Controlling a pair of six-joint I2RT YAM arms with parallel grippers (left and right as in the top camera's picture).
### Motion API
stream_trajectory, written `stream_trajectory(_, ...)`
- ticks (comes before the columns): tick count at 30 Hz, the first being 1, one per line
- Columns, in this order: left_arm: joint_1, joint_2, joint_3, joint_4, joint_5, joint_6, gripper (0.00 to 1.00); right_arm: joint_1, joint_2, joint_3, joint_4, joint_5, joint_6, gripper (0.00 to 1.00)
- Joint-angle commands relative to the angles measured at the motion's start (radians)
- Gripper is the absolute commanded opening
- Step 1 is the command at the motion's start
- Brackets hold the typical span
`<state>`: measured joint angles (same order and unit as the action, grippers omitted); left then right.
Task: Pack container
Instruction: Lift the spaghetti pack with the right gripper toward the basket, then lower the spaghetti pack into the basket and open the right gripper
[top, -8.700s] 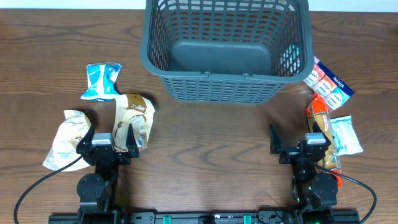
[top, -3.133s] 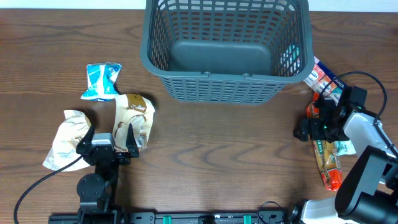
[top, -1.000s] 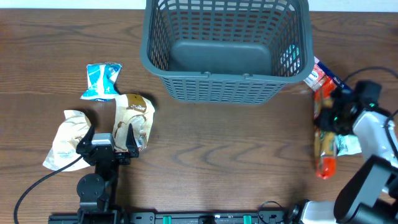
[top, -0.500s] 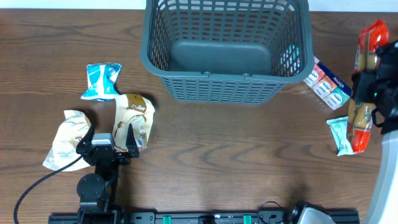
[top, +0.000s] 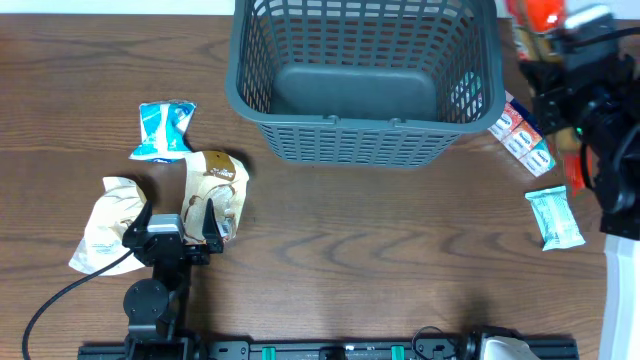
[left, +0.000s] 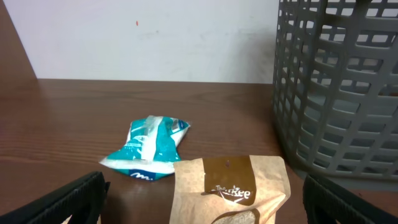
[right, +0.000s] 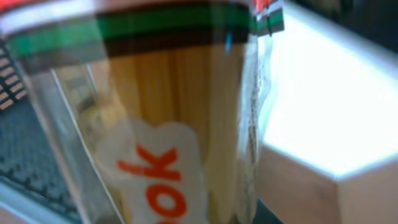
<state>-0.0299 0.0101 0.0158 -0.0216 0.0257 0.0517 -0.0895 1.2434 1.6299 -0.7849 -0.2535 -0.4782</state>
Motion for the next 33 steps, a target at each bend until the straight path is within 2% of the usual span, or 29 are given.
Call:
stream_trajectory(1, 0.000, -0.006, -0.012, -0.045, 0.008, -0.002, 0.99, 0.061, -0.009, 0.040, 0.095, -0.043, -0.126, 0.01)
stream_trajectory(6, 0.000, -0.006, -0.012, -0.045, 0.008, -0.002, 0.99, 0.130, 0.062, 0.083, 0.220, -0.042, -0.129, 0.01)
stream_trajectory(13, 0.000, -0.006, -0.012, -0.045, 0.008, -0.002, 0.99, 0.233, 0.285, 0.327, 0.204, -0.033, -0.157, 0.01)
stream_trajectory(21, 0.000, -0.006, -0.012, -0.045, 0.008, -0.002, 0.99, 0.346, 0.528, 0.627, 0.028, -0.016, -0.247, 0.01)
stream_trajectory(33, 0.000, -0.006, -0.012, -0.045, 0.008, -0.002, 0.99, 0.389, 0.687, 0.659, -0.243, -0.004, -0.319, 0.01)
